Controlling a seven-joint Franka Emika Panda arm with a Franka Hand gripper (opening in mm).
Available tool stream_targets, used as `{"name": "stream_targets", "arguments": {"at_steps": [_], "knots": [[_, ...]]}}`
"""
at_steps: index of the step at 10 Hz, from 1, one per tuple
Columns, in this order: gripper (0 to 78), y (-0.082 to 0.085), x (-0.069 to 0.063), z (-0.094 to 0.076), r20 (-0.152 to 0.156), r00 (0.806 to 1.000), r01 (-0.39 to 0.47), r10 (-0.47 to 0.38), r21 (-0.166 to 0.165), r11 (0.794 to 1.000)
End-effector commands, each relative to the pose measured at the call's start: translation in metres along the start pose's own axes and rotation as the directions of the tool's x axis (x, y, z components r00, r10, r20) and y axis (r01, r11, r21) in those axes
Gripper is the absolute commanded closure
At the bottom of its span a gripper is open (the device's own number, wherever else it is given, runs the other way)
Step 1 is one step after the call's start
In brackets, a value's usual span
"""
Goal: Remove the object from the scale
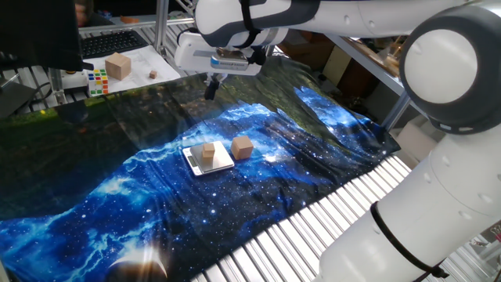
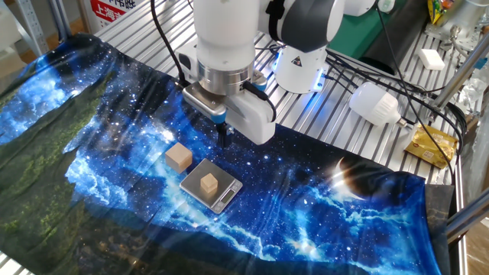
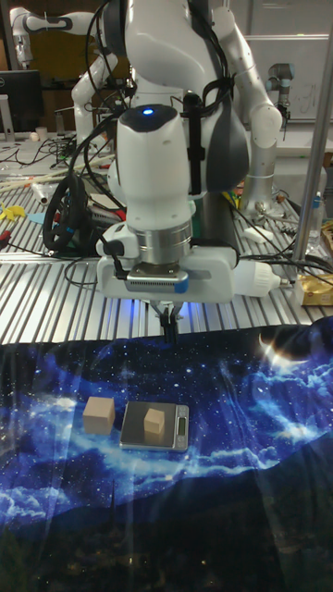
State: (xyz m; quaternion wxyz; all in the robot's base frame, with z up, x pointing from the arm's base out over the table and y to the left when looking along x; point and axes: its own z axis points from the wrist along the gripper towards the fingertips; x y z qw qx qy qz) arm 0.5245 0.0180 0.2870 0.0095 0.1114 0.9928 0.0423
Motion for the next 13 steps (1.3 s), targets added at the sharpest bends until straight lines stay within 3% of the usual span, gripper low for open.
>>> {"name": "stream_targets", "arguments": {"at_steps": [1,10,12,13], "knots": [[77.6,0.0042,-0.0099,0.0036,0.011,1.000,-0.024,0.024,-0.005,1.000],[77.6,0.0048,-0.0097,0.0033,0.013,1.000,-0.028,0.028,-0.008,1.000],[77.6,0.0048,-0.0097,0.0033,-0.011,0.998,-0.069,0.068,-0.089,0.994],[77.6,0.0048,-0.0097,0.0033,-0.009,0.998,-0.069,0.069,-0.084,0.994]]}}
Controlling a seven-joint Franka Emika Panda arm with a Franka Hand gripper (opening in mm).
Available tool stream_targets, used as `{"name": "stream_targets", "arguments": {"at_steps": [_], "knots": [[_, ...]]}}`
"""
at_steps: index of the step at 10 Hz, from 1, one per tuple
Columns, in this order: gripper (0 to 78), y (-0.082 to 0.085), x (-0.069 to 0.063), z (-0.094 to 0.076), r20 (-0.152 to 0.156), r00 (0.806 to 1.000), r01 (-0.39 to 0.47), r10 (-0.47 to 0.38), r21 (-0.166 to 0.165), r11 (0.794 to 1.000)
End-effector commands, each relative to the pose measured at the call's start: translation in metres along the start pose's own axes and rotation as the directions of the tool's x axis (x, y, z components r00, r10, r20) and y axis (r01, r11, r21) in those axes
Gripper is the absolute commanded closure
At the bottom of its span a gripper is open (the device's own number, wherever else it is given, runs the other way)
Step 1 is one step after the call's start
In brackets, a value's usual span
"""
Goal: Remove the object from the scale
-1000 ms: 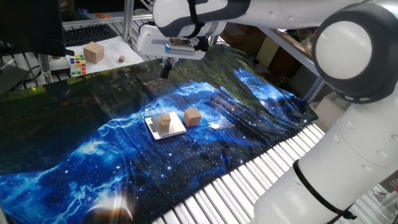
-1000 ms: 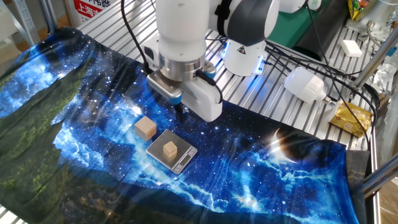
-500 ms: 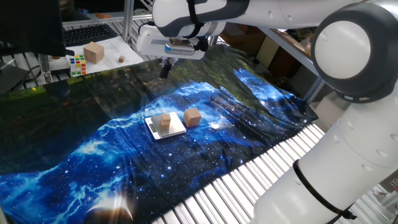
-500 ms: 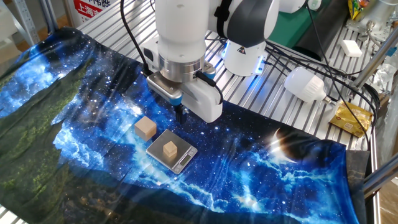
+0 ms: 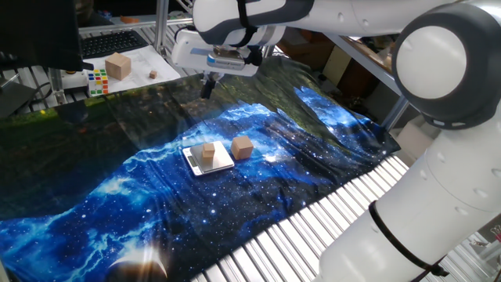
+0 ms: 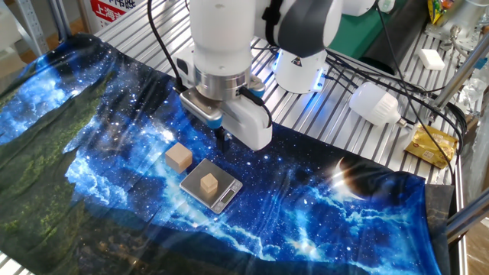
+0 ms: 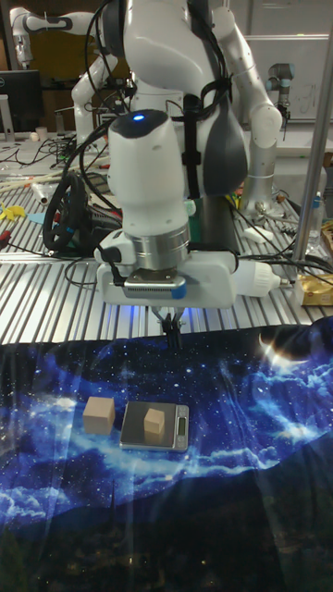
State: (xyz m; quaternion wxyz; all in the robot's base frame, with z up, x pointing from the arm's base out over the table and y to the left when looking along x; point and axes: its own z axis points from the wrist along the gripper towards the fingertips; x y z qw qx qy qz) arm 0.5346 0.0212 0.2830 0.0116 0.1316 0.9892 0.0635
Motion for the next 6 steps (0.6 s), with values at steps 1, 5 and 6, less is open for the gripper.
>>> {"name": "stream_targets", "arguments": {"at_steps": [1,5,6], "knots": [[77.6,-0.0001,-0.0007,-0.0013,0.000,0.999,-0.035,0.035,-0.012,0.999],[77.6,-0.0001,-0.0007,-0.0013,0.008,0.999,-0.047,0.047,0.045,0.998],[77.6,-0.0001,-0.0007,-0.0013,0.011,0.999,-0.044,0.044,0.055,0.998]]}}
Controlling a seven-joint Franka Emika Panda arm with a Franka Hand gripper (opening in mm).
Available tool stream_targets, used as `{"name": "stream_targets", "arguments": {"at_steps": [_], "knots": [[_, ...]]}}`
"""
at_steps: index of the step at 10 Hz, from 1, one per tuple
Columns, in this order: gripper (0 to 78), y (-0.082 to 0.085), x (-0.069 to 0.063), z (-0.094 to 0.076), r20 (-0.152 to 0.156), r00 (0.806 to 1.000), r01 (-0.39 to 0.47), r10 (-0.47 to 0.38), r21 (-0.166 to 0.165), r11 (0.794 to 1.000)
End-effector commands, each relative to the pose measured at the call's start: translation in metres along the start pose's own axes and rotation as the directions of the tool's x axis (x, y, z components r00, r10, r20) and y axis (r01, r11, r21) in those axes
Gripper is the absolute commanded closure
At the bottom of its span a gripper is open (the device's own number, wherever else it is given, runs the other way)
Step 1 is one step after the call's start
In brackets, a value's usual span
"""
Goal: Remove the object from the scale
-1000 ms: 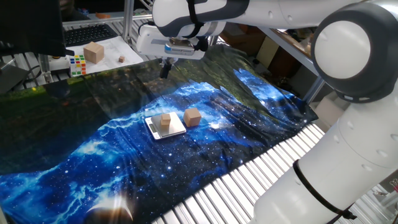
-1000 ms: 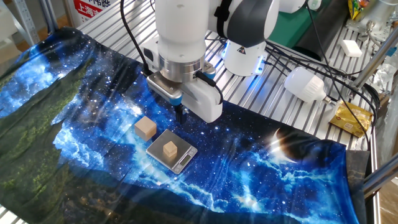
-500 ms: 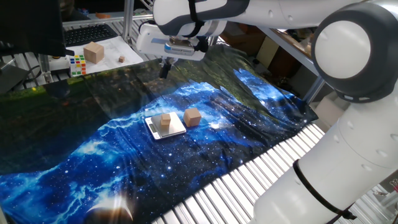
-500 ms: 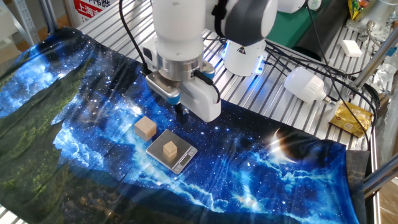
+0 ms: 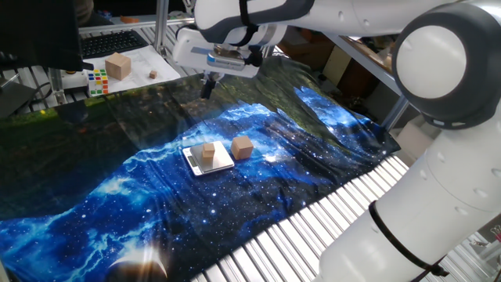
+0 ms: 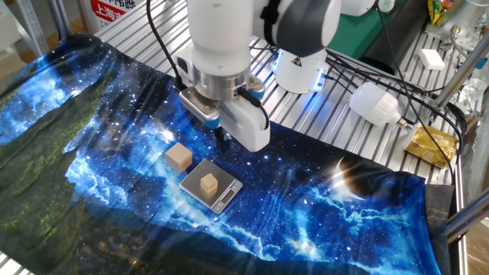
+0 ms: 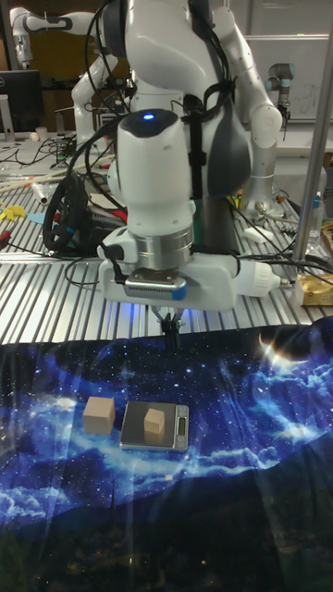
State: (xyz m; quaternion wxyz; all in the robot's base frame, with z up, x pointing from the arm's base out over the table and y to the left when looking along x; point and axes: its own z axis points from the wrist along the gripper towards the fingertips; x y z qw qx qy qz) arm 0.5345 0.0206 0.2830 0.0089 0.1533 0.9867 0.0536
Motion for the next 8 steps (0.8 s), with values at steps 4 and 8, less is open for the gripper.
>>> {"name": "stream_targets", "arguments": {"at_steps": [4,8], "knots": [[77.6,0.000,0.002,0.001,0.009,1.000,0.014,-0.015,0.097,0.995],[77.6,-0.006,0.000,0.010,-0.001,1.000,0.029,-0.029,0.099,0.995]]}}
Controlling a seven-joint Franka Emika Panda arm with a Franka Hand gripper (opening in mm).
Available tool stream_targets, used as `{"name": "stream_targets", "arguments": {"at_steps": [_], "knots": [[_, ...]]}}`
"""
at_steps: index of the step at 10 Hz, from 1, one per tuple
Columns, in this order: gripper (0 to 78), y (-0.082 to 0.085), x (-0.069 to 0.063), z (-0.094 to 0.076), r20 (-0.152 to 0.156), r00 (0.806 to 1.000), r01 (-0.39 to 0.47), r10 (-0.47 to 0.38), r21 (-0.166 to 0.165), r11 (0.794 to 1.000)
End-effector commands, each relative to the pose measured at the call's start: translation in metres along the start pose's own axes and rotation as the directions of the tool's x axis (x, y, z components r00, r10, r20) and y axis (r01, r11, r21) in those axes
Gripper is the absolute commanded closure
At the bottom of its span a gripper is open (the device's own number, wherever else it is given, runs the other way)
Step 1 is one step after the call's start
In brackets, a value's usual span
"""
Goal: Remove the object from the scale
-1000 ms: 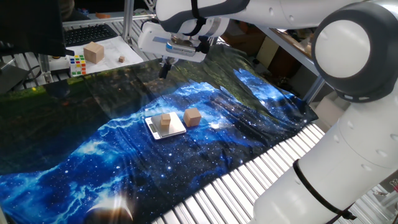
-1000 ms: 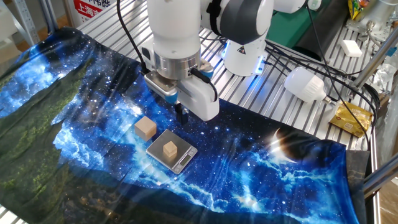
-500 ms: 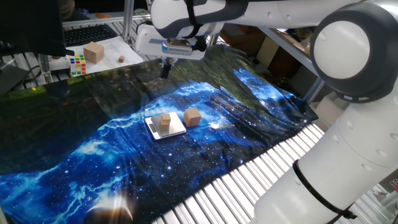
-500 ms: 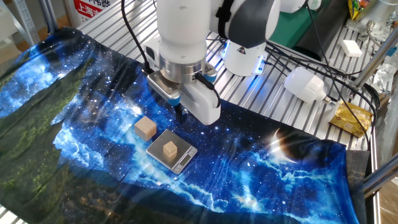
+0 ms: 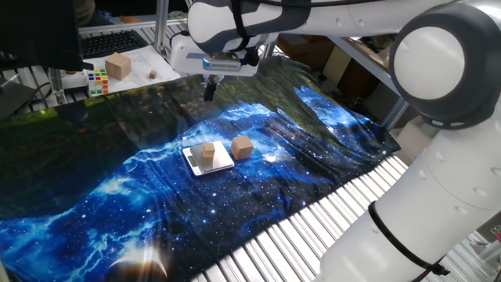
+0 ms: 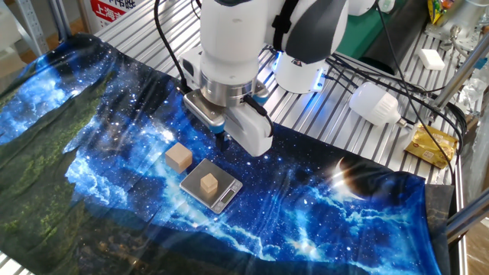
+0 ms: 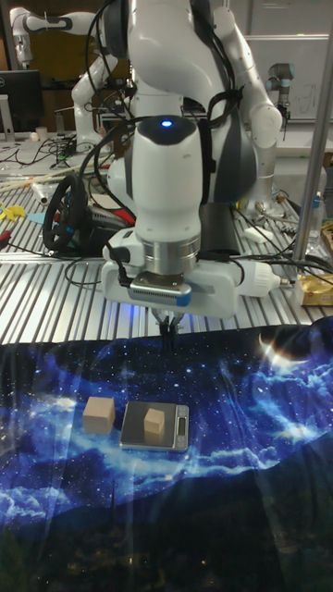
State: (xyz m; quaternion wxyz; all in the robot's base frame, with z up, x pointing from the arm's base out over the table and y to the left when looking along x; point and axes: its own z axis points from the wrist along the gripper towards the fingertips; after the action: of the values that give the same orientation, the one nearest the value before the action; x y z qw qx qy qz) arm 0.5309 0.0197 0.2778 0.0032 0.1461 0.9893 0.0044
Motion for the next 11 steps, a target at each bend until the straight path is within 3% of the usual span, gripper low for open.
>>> {"name": "stream_targets", "arguments": {"at_steps": [1,7,11], "knots": [[77.6,-0.006,-0.002,0.012,-0.006,1.000,0.018,-0.018,0.001,1.000],[77.6,-0.004,0.003,0.042,-0.015,1.000,0.003,-0.003,0.014,1.000],[77.6,-0.001,-0.001,0.063,-0.013,1.000,0.008,-0.008,0.011,1.000]]}}
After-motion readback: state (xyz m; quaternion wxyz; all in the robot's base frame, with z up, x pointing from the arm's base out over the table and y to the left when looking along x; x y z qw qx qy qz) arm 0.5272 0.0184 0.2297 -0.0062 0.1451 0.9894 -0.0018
